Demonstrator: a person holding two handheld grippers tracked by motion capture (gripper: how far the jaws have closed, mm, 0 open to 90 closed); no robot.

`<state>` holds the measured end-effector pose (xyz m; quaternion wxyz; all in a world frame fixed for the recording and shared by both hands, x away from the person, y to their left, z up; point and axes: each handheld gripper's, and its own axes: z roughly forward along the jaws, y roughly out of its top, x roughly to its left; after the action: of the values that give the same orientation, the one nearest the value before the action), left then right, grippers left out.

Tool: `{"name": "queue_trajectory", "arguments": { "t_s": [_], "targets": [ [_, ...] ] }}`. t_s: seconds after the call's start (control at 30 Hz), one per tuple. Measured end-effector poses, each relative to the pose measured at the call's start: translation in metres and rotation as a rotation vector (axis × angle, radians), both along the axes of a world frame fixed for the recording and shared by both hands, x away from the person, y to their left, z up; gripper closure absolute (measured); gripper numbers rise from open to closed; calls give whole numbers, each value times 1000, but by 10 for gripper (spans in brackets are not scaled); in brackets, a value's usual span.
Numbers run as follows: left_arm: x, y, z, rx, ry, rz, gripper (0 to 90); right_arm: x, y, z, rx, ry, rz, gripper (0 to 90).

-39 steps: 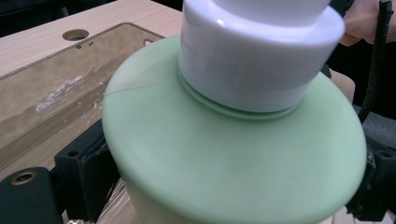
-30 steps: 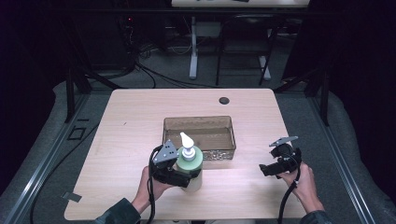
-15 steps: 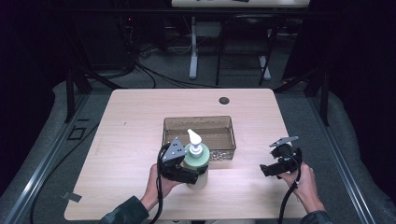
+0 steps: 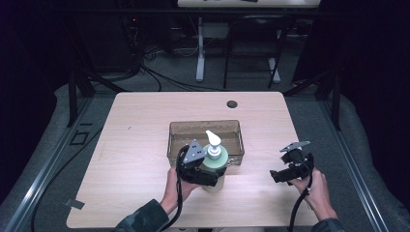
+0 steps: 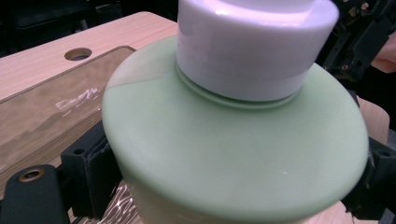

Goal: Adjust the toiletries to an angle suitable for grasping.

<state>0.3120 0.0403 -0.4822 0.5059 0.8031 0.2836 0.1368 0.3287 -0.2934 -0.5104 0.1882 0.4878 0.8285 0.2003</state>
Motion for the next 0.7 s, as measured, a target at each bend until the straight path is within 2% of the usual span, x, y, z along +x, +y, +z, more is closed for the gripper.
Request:
{"name": "queue_trajectory", "arguments": {
  "t_s": [0.7],
  "targets": [
    [9,-50,0,7,-14,47,113,0,0,-1,-5,0,-1,4]
  ]
}}
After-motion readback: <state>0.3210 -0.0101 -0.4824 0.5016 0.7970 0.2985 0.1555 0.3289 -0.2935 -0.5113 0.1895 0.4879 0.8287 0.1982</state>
